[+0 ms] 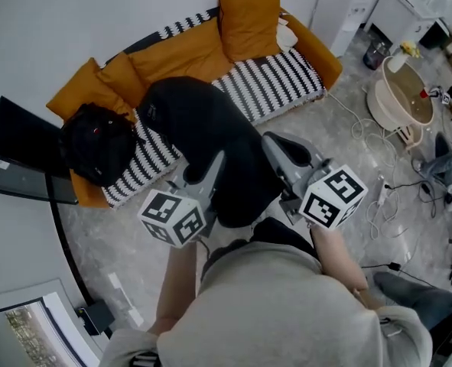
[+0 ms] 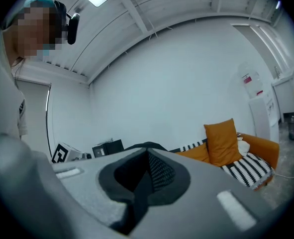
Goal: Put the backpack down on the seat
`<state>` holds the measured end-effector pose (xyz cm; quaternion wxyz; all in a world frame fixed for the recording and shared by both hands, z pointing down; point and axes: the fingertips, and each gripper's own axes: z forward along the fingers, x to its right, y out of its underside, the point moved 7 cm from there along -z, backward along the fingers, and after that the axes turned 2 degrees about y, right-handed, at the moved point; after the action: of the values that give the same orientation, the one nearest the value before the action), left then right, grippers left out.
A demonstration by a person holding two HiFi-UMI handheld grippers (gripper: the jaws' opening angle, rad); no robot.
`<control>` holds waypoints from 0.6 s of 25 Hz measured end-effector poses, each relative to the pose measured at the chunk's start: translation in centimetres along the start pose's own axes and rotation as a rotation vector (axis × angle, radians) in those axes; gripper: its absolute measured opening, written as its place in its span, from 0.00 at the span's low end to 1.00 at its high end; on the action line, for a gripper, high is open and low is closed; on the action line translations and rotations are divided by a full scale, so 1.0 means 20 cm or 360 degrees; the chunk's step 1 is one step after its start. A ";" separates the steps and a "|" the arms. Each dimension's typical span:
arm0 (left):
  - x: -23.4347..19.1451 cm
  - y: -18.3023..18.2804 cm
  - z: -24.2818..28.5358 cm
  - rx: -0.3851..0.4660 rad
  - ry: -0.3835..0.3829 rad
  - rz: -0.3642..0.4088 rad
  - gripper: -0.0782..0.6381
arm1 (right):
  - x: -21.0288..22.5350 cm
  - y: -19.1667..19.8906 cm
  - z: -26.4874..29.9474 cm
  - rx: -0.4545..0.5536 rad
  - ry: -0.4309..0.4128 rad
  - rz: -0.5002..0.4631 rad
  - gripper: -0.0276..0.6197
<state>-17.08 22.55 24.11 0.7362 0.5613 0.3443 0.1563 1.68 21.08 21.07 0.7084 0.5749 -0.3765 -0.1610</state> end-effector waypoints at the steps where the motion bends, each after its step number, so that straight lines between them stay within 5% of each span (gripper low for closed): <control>1: -0.02 -0.01 0.06 0.0002 -0.0004 -0.0001 0.13 | 0.06 -0.02 0.02 -0.0001 -0.0005 -0.0001 0.05; 15: -0.06 -0.05 0.62 -0.0061 0.0012 -0.0012 0.13 | 0.58 -0.15 0.08 0.0003 0.0004 0.0047 0.05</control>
<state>-9.75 12.58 25.21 0.7460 0.5452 0.3462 0.1624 8.83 11.38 22.45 0.7107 0.5700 -0.3843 -0.1494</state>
